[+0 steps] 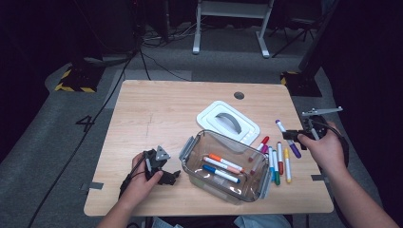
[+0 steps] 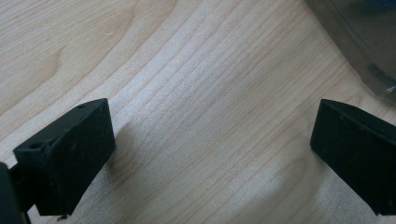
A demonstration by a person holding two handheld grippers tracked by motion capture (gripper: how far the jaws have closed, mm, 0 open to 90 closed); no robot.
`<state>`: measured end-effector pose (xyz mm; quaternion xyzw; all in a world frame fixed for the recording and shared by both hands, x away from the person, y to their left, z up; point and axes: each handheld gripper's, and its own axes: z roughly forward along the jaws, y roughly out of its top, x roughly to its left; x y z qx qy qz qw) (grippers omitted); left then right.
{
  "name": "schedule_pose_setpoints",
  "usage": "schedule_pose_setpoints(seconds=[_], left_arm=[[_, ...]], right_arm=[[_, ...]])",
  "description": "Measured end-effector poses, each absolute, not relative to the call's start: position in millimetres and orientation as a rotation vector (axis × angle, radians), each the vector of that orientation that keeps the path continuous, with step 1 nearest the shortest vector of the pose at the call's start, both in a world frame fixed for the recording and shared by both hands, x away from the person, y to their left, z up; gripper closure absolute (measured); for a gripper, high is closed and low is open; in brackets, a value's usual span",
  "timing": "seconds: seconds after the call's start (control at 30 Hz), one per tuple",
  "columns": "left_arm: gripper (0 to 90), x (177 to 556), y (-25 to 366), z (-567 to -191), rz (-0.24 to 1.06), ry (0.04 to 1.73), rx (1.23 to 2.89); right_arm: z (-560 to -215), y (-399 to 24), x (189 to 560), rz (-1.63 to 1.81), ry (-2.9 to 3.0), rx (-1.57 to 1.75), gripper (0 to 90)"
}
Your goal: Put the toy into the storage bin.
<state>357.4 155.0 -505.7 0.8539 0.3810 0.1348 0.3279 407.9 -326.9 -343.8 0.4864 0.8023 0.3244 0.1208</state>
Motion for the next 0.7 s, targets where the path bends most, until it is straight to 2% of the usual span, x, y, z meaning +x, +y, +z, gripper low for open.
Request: schedule_pose_setpoints(seconds=[0.43, 0.7], left_arm=[[0.2, 357.4, 155.1, -505.7, 0.353, 0.997, 2.236], [0.2, 357.4, 155.1, -505.7, 0.353, 0.997, 2.236]], right_arm=[[-315.3, -255.1, 393.3, 1.086, 2.539, 1.198, 76.8], [-313.3, -218.4, 387.2, 1.127, 2.654, 1.086, 76.8]])
